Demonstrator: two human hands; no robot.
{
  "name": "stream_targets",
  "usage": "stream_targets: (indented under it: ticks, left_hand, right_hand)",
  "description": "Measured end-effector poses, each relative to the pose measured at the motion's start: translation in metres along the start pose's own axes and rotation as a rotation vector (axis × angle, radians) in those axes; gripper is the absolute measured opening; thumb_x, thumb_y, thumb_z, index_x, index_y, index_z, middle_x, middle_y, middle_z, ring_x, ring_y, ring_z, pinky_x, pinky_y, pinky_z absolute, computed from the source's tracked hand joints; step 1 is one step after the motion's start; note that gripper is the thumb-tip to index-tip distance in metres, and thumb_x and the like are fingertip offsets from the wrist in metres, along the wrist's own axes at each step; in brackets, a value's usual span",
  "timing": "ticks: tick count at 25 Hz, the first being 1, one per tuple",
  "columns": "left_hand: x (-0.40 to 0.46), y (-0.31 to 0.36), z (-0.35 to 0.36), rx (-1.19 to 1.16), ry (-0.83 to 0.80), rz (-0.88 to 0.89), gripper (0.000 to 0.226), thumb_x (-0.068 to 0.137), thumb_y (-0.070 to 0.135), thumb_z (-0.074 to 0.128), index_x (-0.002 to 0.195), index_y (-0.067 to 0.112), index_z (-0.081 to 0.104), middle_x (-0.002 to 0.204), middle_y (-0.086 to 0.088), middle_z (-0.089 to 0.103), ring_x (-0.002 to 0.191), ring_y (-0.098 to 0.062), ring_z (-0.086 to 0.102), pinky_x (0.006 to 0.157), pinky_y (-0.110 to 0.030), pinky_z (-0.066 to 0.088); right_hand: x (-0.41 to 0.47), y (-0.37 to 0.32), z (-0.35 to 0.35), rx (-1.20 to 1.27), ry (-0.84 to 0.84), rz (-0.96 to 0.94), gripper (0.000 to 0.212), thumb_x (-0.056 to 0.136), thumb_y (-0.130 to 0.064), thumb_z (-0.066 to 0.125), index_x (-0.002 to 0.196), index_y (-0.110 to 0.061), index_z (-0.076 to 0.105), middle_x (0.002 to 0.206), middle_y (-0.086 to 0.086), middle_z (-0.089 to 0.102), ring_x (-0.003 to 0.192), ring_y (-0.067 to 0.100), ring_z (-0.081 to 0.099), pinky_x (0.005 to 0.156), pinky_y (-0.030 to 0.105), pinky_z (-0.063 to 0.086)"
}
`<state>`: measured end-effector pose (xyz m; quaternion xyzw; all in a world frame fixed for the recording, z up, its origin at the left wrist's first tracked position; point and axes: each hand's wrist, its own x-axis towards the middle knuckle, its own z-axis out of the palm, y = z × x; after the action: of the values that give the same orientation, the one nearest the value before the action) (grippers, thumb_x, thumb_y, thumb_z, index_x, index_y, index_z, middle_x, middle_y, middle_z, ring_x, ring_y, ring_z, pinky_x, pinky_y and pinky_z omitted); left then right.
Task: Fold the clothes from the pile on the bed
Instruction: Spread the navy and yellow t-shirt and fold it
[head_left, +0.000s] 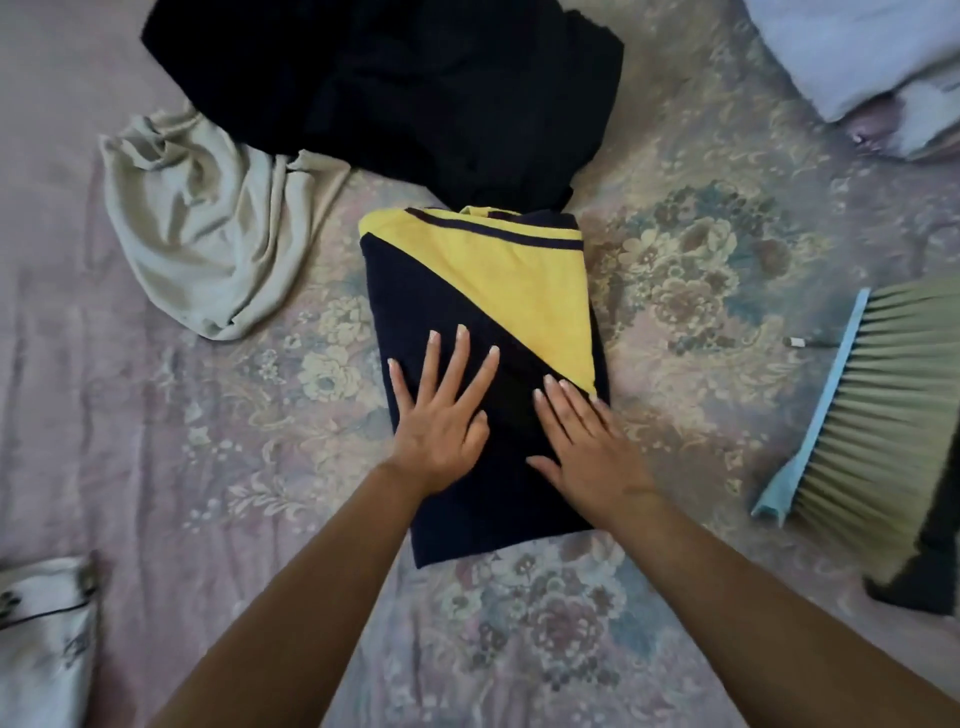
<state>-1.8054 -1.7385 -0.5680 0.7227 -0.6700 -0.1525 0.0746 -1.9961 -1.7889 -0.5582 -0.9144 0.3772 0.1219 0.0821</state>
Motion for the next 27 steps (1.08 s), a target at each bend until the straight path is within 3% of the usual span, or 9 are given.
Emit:
stream_targets:
  ticks: [3, 5, 10, 13, 17, 21, 23, 25, 27]
  left_hand:
    - [-0.018, -0.007, 0.031, 0.207, -0.06, 0.049, 0.062, 0.09, 0.046, 0.028, 0.149, 0.031, 0.015, 0.157, -0.008, 0.015, 0.144, -0.032, 0.01, 0.102, -0.075, 0.01]
    - [-0.016, -0.008, 0.028, 0.238, -0.053, 0.047, 0.064, 0.09, 0.05, 0.029, 0.149, 0.03, 0.017, 0.157, -0.009, 0.016, 0.143, -0.033, 0.012, 0.102, -0.075, 0.008]
    - [-0.044, -0.004, 0.019, 0.235, -0.04, 0.223, 0.072, 0.088, 0.06, 0.035, 0.149, 0.024, 0.022, 0.157, -0.01, 0.016, 0.144, -0.032, 0.014, 0.104, -0.072, 0.013]
    - [-0.059, -0.01, 0.035, 0.238, -0.076, 0.252, 0.075, 0.087, 0.066, 0.034, 0.149, 0.027, 0.023, 0.157, -0.007, 0.017, 0.144, -0.03, 0.015, 0.103, -0.073, 0.014]
    - [-0.06, -0.007, 0.028, 0.224, -0.129, 0.208, 0.078, 0.085, 0.068, 0.033, 0.149, 0.026, 0.022, 0.157, -0.008, 0.015, 0.144, -0.03, 0.014, 0.103, -0.072, 0.015]
    - [-0.093, -0.01, 0.024, 0.229, -0.169, 0.329, 0.094, 0.075, 0.076, 0.035, 0.15, 0.021, 0.02, 0.156, -0.016, 0.017, 0.144, -0.035, 0.015, 0.106, -0.069, 0.015]
    - [-0.1, -0.016, 0.025, 0.306, -0.21, 0.373, 0.099, 0.069, 0.074, 0.043, 0.15, 0.021, 0.019, 0.154, -0.019, 0.02, 0.142, -0.036, 0.02, 0.106, -0.068, 0.02]
    - [-0.103, -0.014, 0.027, 0.318, -0.211, 0.354, 0.094, 0.072, 0.054, 0.063, 0.148, 0.017, 0.02, 0.152, -0.022, 0.026, 0.139, -0.039, 0.026, 0.103, -0.067, 0.028]
    - [-0.107, -0.01, 0.031, 0.354, -0.155, 0.362, 0.077, 0.079, 0.024, 0.059, 0.144, 0.01, 0.023, 0.146, -0.025, 0.035, 0.135, -0.04, 0.034, 0.102, -0.062, 0.034]
  right_hand:
    - [-0.012, 0.014, 0.025, -0.073, -0.032, 0.053, 0.071, 0.089, -0.057, 0.029, 0.145, -0.015, 0.034, 0.153, 0.009, 0.03, 0.14, 0.02, 0.031, 0.107, 0.051, 0.025]
    - [-0.008, 0.01, 0.018, -0.125, 0.0, 0.034, 0.071, 0.09, -0.058, 0.028, 0.146, -0.014, 0.033, 0.153, 0.015, 0.028, 0.141, 0.025, 0.029, 0.109, 0.056, 0.021]
    - [-0.022, 0.021, 0.008, -0.13, 0.006, -0.368, 0.081, 0.092, -0.064, 0.019, 0.146, -0.004, 0.026, 0.152, 0.023, 0.025, 0.142, 0.032, 0.018, 0.113, 0.047, 0.018]
    - [-0.02, 0.03, 0.02, -0.177, -0.088, -0.435, 0.096, 0.084, -0.076, 0.016, 0.146, -0.002, 0.021, 0.152, 0.026, 0.021, 0.142, 0.035, 0.016, 0.113, 0.047, 0.015]
    - [-0.021, 0.02, 0.018, -0.202, -0.142, -0.398, 0.115, 0.063, -0.08, 0.041, 0.145, -0.003, 0.017, 0.151, 0.027, 0.02, 0.141, 0.037, 0.017, 0.111, 0.051, 0.016]
    - [-0.041, 0.027, 0.011, -0.184, -0.082, -0.423, 0.11, 0.064, -0.066, 0.068, 0.147, -0.01, 0.022, 0.152, 0.021, 0.025, 0.14, 0.032, 0.021, 0.11, 0.049, 0.02]
    - [-0.042, 0.031, 0.015, -0.169, -0.039, -0.442, 0.107, 0.061, -0.043, 0.081, 0.146, -0.011, 0.025, 0.151, 0.019, 0.025, 0.14, 0.03, 0.02, 0.109, 0.048, 0.02]
    - [-0.043, 0.027, 0.022, -0.204, 0.005, -0.415, 0.113, 0.049, -0.009, 0.083, 0.145, -0.007, 0.023, 0.149, 0.02, 0.023, 0.143, 0.032, 0.009, 0.11, 0.049, 0.019]
    - [-0.045, 0.02, 0.026, -0.253, 0.073, -0.403, 0.109, 0.043, 0.011, 0.07, 0.141, -0.001, 0.024, 0.145, 0.024, 0.027, 0.145, 0.034, -0.002, 0.109, 0.054, 0.025]
